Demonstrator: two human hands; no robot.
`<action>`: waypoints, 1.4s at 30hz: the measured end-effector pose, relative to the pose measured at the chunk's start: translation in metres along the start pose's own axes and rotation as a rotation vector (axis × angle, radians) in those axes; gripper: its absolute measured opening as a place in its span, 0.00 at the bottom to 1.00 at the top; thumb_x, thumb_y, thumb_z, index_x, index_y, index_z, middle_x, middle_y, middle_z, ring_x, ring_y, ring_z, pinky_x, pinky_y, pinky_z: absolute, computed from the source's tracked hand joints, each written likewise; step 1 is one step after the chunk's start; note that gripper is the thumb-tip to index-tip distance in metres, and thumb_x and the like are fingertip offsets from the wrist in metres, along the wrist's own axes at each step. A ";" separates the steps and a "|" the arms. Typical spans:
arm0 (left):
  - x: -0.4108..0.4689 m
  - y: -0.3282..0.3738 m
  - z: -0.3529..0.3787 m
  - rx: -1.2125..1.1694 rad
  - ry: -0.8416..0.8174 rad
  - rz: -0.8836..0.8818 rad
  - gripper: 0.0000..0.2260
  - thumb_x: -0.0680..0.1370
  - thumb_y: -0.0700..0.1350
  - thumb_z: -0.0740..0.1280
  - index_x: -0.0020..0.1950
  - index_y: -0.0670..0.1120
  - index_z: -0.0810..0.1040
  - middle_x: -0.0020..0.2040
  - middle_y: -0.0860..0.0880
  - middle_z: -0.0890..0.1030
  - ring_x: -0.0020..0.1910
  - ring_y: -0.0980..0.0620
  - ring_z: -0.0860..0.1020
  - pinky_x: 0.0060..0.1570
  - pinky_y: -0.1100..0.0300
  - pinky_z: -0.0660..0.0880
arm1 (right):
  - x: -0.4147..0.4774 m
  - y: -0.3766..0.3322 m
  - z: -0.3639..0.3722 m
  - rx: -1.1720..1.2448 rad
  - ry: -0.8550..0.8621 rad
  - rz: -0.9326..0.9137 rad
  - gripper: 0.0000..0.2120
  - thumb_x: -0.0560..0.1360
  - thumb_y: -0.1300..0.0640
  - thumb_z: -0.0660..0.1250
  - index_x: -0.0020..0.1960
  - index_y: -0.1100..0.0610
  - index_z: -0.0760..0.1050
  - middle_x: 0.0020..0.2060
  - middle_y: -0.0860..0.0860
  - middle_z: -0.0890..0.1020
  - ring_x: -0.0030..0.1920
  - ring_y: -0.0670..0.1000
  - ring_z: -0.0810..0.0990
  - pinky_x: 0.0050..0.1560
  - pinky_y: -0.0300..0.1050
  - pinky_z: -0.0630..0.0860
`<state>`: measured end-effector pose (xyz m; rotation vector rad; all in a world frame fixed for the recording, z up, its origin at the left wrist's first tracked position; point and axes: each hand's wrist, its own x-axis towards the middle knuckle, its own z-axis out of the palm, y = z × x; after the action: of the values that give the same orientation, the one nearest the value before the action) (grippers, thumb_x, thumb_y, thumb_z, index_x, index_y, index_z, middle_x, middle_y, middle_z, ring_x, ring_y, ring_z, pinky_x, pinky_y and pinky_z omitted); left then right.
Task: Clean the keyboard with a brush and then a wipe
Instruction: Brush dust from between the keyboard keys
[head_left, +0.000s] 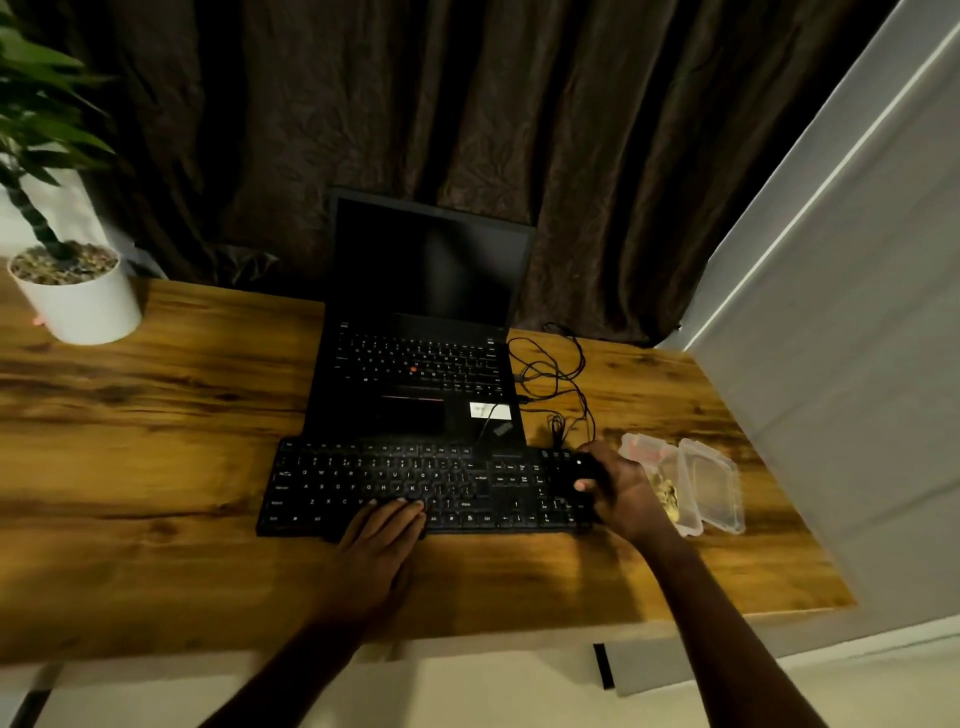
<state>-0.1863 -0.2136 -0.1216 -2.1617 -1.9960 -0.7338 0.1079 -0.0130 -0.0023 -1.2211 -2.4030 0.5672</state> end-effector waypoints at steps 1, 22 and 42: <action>0.000 0.001 0.000 0.010 0.004 -0.002 0.22 0.76 0.48 0.59 0.66 0.45 0.79 0.67 0.47 0.78 0.68 0.47 0.71 0.74 0.50 0.54 | 0.000 0.000 -0.004 -0.007 -0.039 -0.017 0.24 0.73 0.65 0.71 0.58 0.41 0.70 0.46 0.49 0.81 0.45 0.45 0.80 0.42 0.33 0.77; 0.001 0.004 0.000 0.026 0.059 0.003 0.21 0.77 0.49 0.59 0.65 0.42 0.80 0.66 0.44 0.78 0.67 0.45 0.70 0.74 0.49 0.53 | 0.010 -0.005 -0.022 0.223 -0.263 -0.024 0.12 0.74 0.60 0.70 0.55 0.49 0.75 0.48 0.51 0.82 0.50 0.50 0.80 0.46 0.37 0.78; 0.001 0.005 -0.002 0.028 0.070 -0.006 0.21 0.77 0.47 0.59 0.66 0.43 0.80 0.67 0.47 0.78 0.67 0.46 0.71 0.70 0.45 0.62 | 0.017 -0.008 0.000 0.112 -0.082 0.030 0.17 0.77 0.56 0.69 0.63 0.46 0.72 0.52 0.54 0.80 0.50 0.54 0.80 0.45 0.54 0.83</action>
<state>-0.1824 -0.2141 -0.1180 -2.0856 -1.9680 -0.7663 0.0935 -0.0031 0.0045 -1.2104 -2.3874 0.7637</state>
